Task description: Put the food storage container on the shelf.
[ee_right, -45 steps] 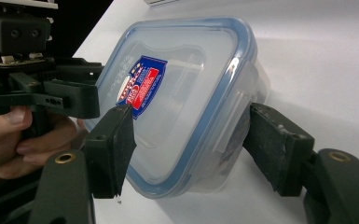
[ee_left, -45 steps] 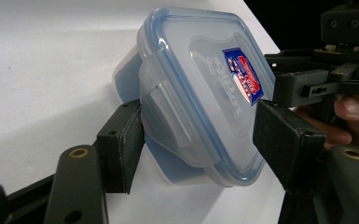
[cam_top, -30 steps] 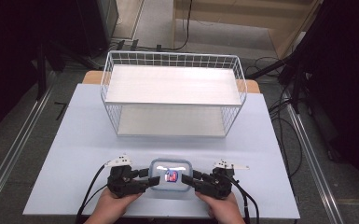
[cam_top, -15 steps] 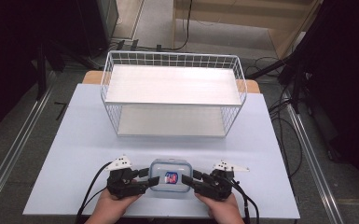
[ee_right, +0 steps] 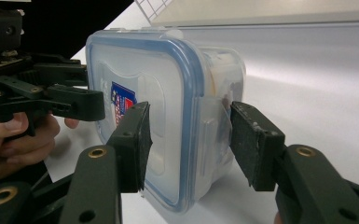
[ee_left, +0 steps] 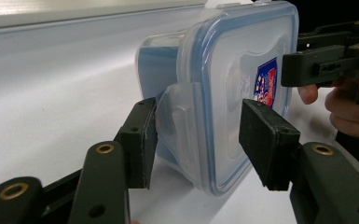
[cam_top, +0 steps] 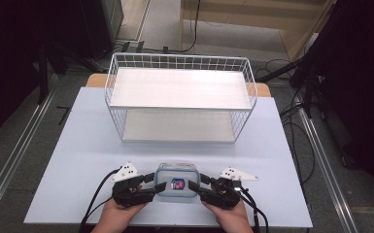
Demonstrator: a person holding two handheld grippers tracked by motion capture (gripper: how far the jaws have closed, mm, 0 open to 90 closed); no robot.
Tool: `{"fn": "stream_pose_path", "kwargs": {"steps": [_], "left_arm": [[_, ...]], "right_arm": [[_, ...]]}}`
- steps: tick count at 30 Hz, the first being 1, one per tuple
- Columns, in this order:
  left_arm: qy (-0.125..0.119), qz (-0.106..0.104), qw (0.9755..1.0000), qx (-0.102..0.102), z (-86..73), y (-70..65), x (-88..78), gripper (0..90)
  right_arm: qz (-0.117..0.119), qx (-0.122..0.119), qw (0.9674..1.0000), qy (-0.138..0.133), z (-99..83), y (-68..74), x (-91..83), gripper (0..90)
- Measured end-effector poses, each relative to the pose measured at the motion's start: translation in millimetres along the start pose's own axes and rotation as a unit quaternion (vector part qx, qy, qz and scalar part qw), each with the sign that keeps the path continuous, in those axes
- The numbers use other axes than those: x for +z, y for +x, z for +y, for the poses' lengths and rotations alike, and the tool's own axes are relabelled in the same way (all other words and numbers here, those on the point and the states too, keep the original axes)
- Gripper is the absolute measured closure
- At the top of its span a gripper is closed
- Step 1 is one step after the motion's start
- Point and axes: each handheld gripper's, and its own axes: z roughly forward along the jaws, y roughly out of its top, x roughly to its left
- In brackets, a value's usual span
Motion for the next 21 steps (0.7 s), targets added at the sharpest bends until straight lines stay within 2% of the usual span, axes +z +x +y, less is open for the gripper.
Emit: {"fn": "stream_pose_path", "kwargs": {"steps": [3, 4, 12, 18, 21], "left_arm": [[-0.008, 0.004, 0.9999, 0.005, 0.0, -1.4, -0.4, 48.2], [-0.014, 0.007, 0.9998, 0.012, -0.2, -3.2, -0.9, 48.1], [-0.035, 0.017, 0.9986, 0.036, 1.6, -7.1, -4.3, 48.1], [-0.056, 0.023, 0.9969, 0.051, 4.0, -13.4, -7.5, 48.0], [-0.072, 0.028, 0.9952, 0.061, 6.8, -18.1, -10.6, 48.0]], "right_arm": [[-0.001, -0.002, 1.0, -0.006, 0.7, 0.9, -0.4, 50.5], [-0.003, -0.012, 0.9999, -0.007, 1.7, 1.9, -1.3, 50.3], [-0.009, -0.04, 0.9987, -0.031, 3.9, 5.5, -3.2, 49.6], [-0.014, -0.066, 0.9964, -0.051, 6.9, 10.5, -7.9, 49.3], [-0.016, -0.077, 0.9947, -0.066, 9.8, 14.8, -11.8, 48.9]]}}
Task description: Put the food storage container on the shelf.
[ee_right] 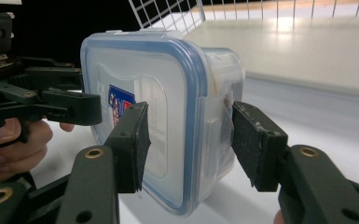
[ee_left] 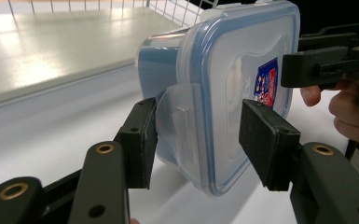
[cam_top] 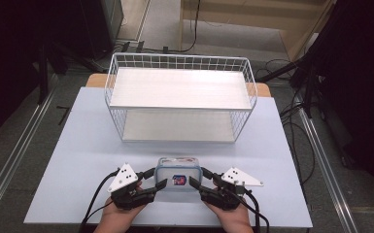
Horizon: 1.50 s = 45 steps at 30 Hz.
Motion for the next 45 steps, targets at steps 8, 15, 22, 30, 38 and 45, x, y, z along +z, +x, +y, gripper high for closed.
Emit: {"fn": "stream_pose_path", "kwargs": {"steps": [8, 15, 22, 30, 38, 45], "left_arm": [[-0.024, 0.006, 0.9994, 0.024, 9.1, -7.5, -7.3, 48.0], [-0.048, 0.013, 0.9975, 0.051, 18.1, -15.8, -17.0, 48.0], [-0.073, 0.019, 0.995, 0.065, 26.7, -21.7, -24.1, 47.4], [-0.083, 0.019, 0.9937, 0.073, 37.7, -20.4, -26.9, 47.5], [-0.099, 0.018, 0.991, 0.088, 59.5, -13.2, -29.1, 47.5], [-0.129, 0.016, 0.9865, 0.099, 83.4, -7.2, -31.4, 47.5]], "right_arm": [[-0.005, -0.024, 0.9993, -0.026, 8.5, 7.6, -7.5, 48.3], [-0.006, -0.05, 0.9973, -0.054, 17.3, 16.7, -15.7, 47.9], [-0.009, -0.071, 0.9943, -0.079, 24.9, 25.7, -21.8, 47.8], [-0.009, -0.076, 0.9927, -0.093, 35.6, 28.0, -23.4, 47.8], [-0.008, -0.086, 0.9893, -0.117, 58.1, 27.4, -20.6, 48.1], [-0.007, -0.099, 0.9847, -0.143, 81.3, 29.0, -20.2, 48.2]]}}
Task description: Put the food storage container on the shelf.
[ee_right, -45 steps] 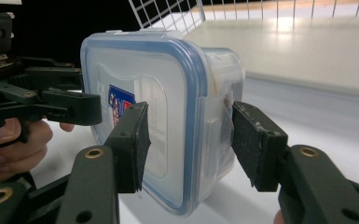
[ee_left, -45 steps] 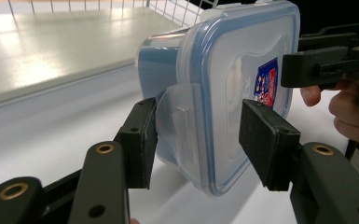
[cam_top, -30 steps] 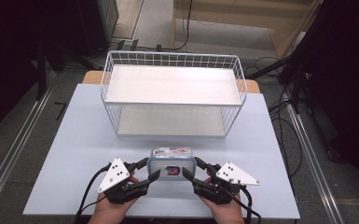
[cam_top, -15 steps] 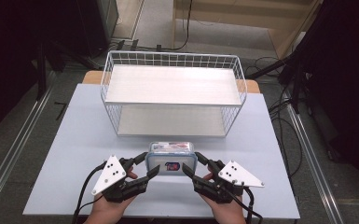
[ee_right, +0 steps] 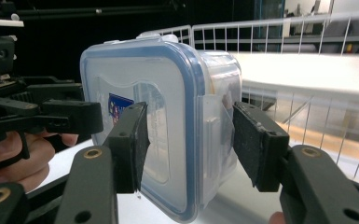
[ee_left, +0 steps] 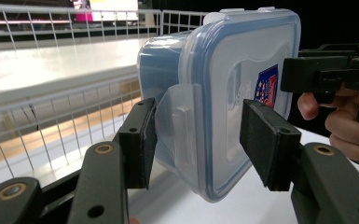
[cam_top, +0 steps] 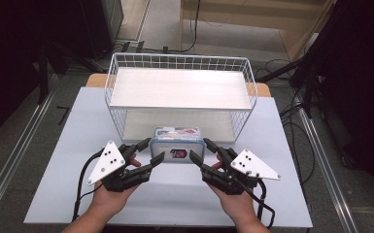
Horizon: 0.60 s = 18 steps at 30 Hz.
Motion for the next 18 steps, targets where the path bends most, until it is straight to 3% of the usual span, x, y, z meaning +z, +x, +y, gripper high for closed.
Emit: {"fn": "stream_pose_path", "kwargs": {"steps": [8, 9, 18], "left_arm": [[-0.018, 0.002, 0.9998, 0.004, 10.3, 4.2, 3.6, 47.4], [-0.02, 0.002, 0.9997, 0.013, 15.3, 5.9, 4.8, 47.4], [-0.022, -0.004, 0.9996, 0.018, 36.2, 18.1, 18.5, 47.3]], "right_arm": [[-0.001, -0.005, 0.9997, -0.023, 15.2, -2.8, 4.0, 48.1], [-0.002, -0.006, 0.9996, -0.028, 18.8, -4.2, 5.0, 48.1], [-0.007, -0.011, 0.9991, -0.04, 34.6, -14.8, 11.7, 48.2]]}}
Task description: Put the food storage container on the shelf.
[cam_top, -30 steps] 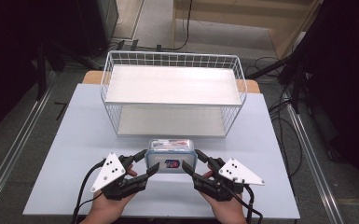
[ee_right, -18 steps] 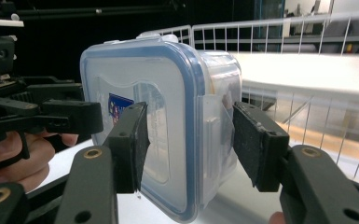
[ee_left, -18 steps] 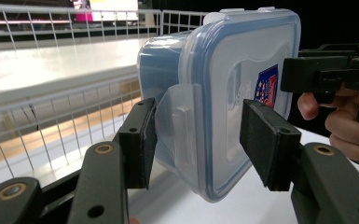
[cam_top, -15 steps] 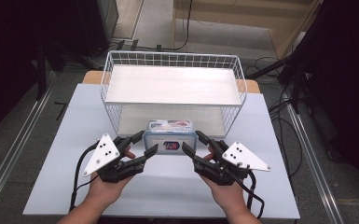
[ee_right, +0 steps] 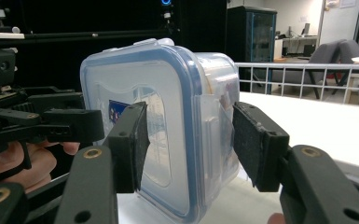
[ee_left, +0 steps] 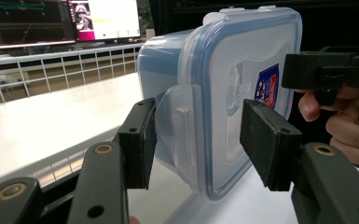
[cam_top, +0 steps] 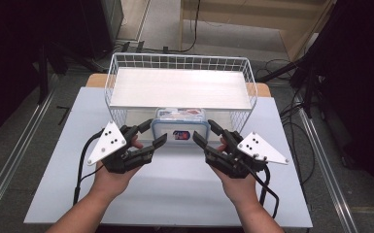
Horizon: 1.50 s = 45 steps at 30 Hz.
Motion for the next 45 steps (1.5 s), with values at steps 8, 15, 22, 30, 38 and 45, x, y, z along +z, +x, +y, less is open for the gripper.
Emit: {"fn": "stream_pose_path", "kwargs": {"steps": [8, 15, 22, 30, 38, 45], "left_arm": [[-0.018, 0.0, 0.9998, 0.005, 12.3, 12.2, 11.0, 47.0], [-0.02, -0.002, 0.9998, 0.001, 24.3, 30.0, 19.9, 46.3], [-0.021, -0.003, 0.9998, 0.002, 28.7, 45.5, 31.0, 46.2], [-0.03, -0.006, 0.9995, 0.001, 32.2, 60.5, 42.8, 46.1], [-0.025, -0.008, 0.9992, -0.029, 30.0, 69.4, 54.4, 46.2], [0.006, -0.035, 0.9936, -0.107, 26.5, 80.4, 58.8, 46.3]], "right_arm": [[-0.005, -0.011, 0.9999, -0.008, 15.6, -9.5, 10.5, 48.2], [-0.012, -0.01, 0.9998, -0.007, 26.6, -15.8, 25.5, 48.3], [-0.016, -0.014, 0.9998, -0.005, 31.6, -25.9, 40.4, 48.2], [-0.02, -0.028, 0.9994, -0.001, 40.5, -38.3, 55.4, 48.1], [-0.021, -0.011, 0.9997, 0.01, 42.1, -49.8, 63.4, 48.1], [-0.011, 0.028, 0.9992, 0.027, 42.5, -58.0, 64.5, 51.1]]}}
